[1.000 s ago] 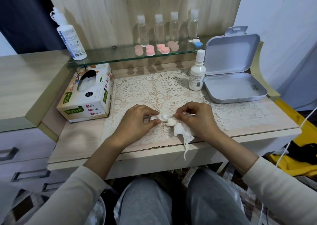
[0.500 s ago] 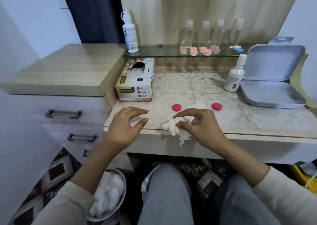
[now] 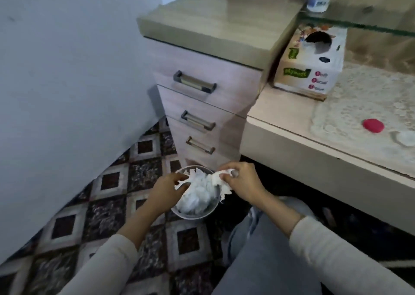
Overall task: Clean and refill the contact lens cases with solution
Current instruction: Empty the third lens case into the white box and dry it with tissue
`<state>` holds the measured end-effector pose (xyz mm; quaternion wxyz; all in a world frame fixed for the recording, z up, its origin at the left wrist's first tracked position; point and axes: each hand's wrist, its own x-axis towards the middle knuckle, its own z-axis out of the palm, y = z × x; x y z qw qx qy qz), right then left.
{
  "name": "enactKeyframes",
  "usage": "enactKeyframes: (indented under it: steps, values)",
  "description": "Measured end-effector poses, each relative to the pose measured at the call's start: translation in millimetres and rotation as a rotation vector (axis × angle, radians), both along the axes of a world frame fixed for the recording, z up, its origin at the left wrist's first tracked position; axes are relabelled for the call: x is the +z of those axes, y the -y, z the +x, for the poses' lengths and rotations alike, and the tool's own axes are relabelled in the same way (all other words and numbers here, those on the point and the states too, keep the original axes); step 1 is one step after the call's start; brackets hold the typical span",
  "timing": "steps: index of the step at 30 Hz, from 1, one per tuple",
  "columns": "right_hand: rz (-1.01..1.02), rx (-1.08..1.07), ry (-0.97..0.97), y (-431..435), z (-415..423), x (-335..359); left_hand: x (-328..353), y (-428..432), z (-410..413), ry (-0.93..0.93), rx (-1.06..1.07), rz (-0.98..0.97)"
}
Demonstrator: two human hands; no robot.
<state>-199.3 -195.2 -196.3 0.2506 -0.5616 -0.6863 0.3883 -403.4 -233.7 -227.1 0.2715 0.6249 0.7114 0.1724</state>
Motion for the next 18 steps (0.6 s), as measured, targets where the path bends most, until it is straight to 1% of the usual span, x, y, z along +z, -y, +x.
enactKeyframes:
  steps: [3, 7, 10, 14, 18]
  values:
    - [-0.067, -0.023, 0.023, -14.7, -30.6, -34.0, -29.1, -2.0, -24.3, -0.068, 0.022, -0.157]
    - [-0.165, -0.065, 0.098, -36.0, -60.2, -76.5, -59.4, -0.6, -47.2, -0.112, 0.040, -0.278]
    - [-0.219, -0.082, 0.136, -48.7, -77.1, -101.0, -74.3, 0.1, -54.6, -0.116, 0.051, -0.316]
    - [-0.232, -0.083, 0.155, -65.8, -92.0, -123.2, -91.5, -3.0, -62.5, -0.096, 0.065, -0.365]
    - [-0.269, -0.099, 0.123, -81.0, -98.1, -138.4, -105.2, -5.1, -67.7, -0.062, 0.099, -0.390]
